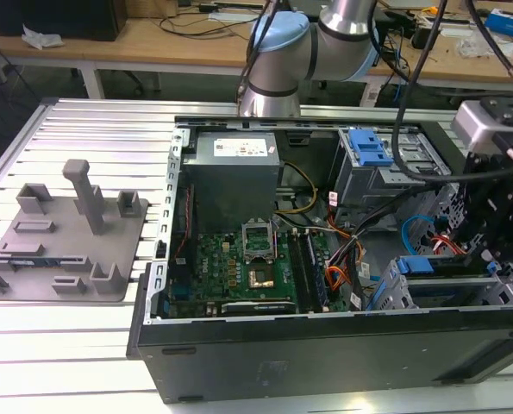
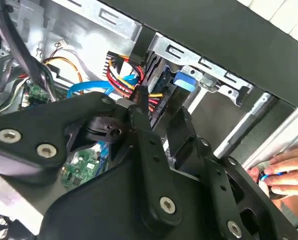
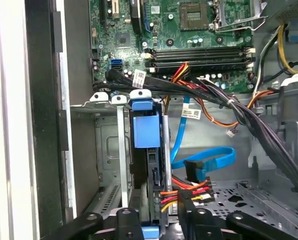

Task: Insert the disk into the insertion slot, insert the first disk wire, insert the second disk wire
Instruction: 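Insert the first disk wire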

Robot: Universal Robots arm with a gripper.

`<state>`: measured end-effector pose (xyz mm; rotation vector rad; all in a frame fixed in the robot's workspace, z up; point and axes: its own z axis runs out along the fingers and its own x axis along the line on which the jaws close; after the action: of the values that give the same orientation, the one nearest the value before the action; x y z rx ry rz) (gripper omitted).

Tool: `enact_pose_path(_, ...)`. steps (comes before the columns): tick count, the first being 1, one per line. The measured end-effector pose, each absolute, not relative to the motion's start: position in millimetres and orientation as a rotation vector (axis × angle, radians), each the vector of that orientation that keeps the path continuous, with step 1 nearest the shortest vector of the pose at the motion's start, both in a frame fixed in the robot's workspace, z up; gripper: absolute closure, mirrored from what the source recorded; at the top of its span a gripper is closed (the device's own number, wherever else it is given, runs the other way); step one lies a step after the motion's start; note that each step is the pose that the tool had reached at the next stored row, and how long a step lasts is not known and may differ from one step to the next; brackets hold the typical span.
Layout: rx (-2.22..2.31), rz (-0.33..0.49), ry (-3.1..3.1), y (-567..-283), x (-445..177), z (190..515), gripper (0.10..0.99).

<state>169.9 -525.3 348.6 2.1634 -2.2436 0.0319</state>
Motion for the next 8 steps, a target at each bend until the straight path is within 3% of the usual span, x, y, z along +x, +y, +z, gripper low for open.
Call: enact_pose_path(8,2.165,0.035,-2.246,-523,170,375,0.663)
